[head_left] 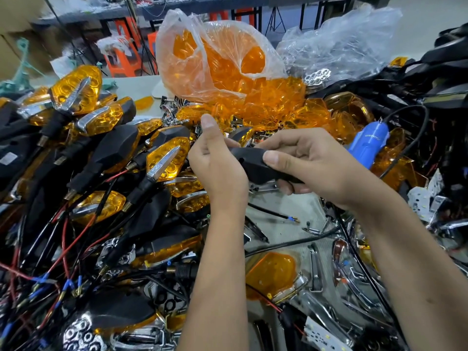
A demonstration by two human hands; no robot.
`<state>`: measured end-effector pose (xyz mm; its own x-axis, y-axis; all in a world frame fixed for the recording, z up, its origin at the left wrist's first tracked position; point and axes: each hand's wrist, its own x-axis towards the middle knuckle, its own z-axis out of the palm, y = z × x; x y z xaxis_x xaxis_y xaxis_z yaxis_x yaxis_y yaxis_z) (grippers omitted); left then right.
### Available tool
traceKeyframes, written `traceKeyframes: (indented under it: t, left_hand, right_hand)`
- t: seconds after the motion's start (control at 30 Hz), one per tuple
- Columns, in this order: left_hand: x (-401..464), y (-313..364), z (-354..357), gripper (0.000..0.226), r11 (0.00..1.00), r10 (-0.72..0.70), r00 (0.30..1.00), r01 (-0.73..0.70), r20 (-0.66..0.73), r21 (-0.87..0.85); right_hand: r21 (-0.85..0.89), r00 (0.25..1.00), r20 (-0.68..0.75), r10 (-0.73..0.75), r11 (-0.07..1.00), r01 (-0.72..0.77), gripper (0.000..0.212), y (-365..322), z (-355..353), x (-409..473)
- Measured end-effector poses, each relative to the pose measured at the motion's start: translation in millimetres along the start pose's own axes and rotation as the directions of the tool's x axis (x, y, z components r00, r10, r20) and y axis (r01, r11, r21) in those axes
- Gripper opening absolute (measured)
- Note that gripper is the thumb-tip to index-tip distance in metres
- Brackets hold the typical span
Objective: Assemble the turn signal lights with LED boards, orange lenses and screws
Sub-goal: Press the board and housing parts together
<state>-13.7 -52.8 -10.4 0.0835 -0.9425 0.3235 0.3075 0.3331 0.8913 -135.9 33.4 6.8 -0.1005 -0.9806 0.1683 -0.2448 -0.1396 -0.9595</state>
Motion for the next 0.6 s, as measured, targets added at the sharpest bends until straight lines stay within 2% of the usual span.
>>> traceKeyframes:
  t: [0.17,0.37,0.53,0.6]
  left_hand:
    - [-2,-1,-1,0.062,0.998,0.01,1.0,-0.011,0.012,0.058]
    - [0,-5,0,0.06,0.993,0.002,1.0,-0.003,0.008,0.119]
    - [0,-11,0,0.058,0.981,0.0,1.0,0.0,0.002,0.192]
    - [-2,-13,3,0.059,0.983,-0.079,0.997,0.077,0.009,0.169]
  right_hand:
    - [-0.136,0.999,0.03,0.023,0.99,-0.018,0.038,-4,3,2]
    - [-0.276,0.999,-0.01,-0.032,0.961,0.028,0.021,-3,1,0]
    - [-0.359,0.989,-0.036,-0.142,0.926,0.12,0.025,-1,1,-1]
    - [-0.426,0.977,-0.069,-0.204,0.891,0.156,0.033,2,-1,1]
